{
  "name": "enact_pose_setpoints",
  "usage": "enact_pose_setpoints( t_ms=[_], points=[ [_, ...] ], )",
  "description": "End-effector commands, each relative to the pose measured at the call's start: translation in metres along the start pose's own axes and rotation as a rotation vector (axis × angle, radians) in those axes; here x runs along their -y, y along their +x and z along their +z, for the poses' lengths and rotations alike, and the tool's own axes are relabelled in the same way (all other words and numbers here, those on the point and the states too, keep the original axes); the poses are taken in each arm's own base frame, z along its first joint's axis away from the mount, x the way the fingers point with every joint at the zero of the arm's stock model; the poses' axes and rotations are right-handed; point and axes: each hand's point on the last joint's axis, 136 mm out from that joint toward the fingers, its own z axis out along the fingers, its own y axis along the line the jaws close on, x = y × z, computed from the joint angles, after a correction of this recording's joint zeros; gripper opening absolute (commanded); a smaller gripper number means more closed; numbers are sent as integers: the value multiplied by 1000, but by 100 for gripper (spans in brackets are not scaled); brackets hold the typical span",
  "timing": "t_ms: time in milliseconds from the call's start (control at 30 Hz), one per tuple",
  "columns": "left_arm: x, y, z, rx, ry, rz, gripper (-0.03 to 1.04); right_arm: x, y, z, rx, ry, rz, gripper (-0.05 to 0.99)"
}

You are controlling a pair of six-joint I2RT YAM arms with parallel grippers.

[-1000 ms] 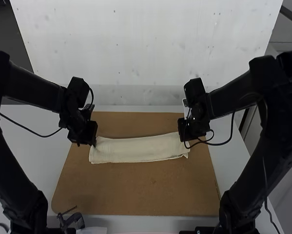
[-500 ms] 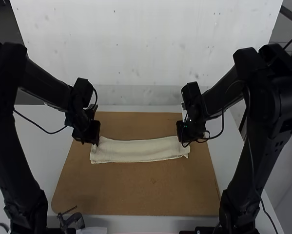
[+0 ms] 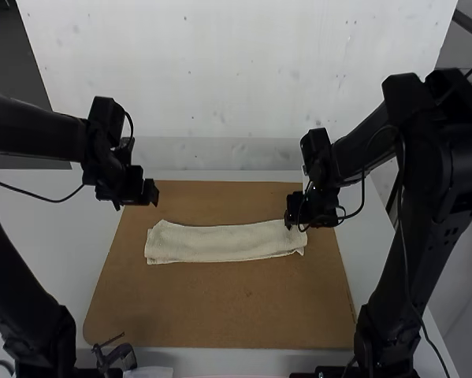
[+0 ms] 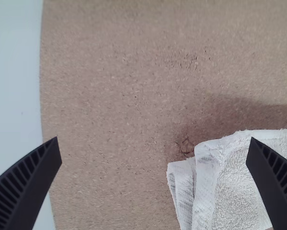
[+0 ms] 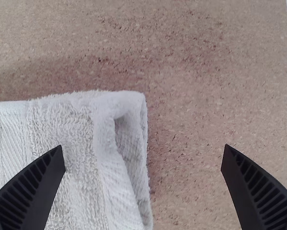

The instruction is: Fold the towel.

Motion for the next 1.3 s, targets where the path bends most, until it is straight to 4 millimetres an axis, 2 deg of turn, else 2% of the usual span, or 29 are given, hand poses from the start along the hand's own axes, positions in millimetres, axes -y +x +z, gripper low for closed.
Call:
enact_pose_setpoints(
  t_ms=[0,233,400,500,633,733,900,1267],
  points=[
    [-2,-19,-24,85,5,2,101,-9,-6,-2,-24,-69,84,82],
    [-5,-13,-26,84,0,-4,101,-14,18,22,-139,-55,120,79],
    [-11,-11,-26,81,-6,-18,101,-24,29,28,-186,-46,91,24],
    [-12,-11,-26,79,0,-23,101,-21,30,29,-199,-20,86,2],
    [-11,-8,-26,79,4,-20,101,-14,32,28,-212,-11,98,2],
    [-11,-2,-24,67,6,-18,101,2,25,24,-193,1,127,2],
    [-12,-5,-26,81,4,-20,101,45,12,12,-148,35,177,2],
    [-7,-2,-22,75,10,-12,101,138,2,-2,-101,128,279,2]
  ],
)
